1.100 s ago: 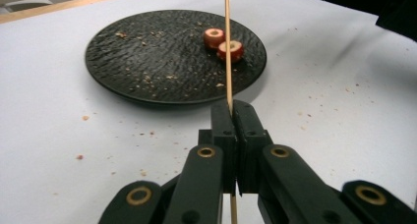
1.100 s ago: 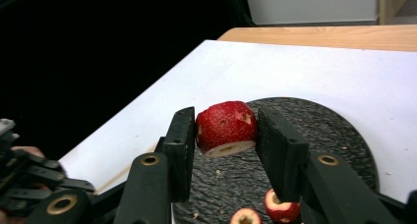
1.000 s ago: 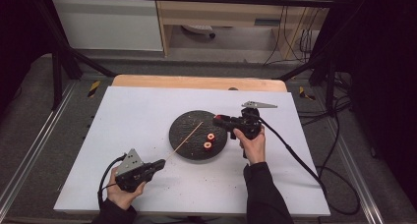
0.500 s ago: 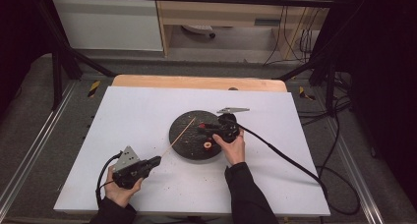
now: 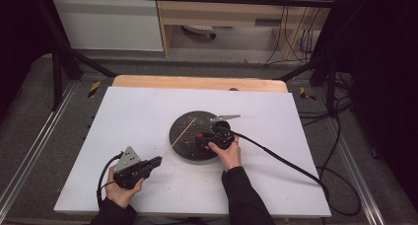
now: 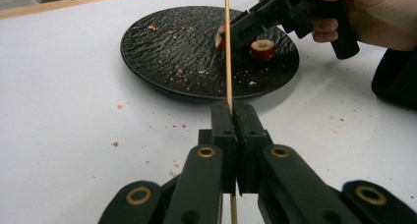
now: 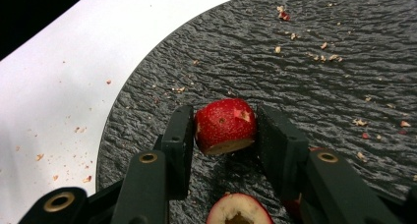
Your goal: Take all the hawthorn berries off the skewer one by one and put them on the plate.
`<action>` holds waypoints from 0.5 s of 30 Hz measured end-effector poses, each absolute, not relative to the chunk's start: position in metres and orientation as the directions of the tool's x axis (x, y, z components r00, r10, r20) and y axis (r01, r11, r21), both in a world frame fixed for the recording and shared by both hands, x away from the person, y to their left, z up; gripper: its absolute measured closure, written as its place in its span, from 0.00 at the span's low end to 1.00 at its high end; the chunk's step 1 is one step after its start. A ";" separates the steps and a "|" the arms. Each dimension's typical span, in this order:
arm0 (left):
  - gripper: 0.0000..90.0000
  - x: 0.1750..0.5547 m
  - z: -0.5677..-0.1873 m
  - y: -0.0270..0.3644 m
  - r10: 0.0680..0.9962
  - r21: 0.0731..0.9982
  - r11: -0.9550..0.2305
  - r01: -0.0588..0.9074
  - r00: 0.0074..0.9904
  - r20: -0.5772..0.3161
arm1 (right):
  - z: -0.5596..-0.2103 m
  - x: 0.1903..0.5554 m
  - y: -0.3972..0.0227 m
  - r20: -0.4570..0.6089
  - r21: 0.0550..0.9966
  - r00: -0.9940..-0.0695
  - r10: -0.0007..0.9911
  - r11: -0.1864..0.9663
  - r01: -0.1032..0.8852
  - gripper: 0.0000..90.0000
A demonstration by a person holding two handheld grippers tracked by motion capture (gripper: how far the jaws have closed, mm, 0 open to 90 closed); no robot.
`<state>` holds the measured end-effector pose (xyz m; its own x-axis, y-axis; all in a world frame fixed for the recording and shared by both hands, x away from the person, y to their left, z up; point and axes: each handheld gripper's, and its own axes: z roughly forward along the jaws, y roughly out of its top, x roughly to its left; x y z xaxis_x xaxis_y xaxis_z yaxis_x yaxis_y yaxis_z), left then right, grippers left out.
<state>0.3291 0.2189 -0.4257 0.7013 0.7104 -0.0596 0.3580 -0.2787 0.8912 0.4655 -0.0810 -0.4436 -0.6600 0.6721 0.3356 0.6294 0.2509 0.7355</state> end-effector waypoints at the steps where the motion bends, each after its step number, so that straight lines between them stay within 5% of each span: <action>1: 0.98 0.329 -0.426 0.219 0.710 0.891 -0.279 0.359 0.702 -0.060 | -0.444 0.465 -0.081 0.335 0.734 -0.660 0.673 0.252 0.630 0.66; 15: 0.98 0.329 -0.425 0.218 0.716 0.889 -0.274 0.367 0.695 -0.066 | -0.416 0.450 -0.098 0.291 0.783 -0.684 0.669 0.245 0.572 0.39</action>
<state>0.3291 0.2184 -0.4253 0.6954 0.7156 -0.0659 0.3666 -0.2744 0.8890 0.4495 -0.0981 -0.4162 -0.6837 0.6694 0.2908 0.5725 0.2448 0.7825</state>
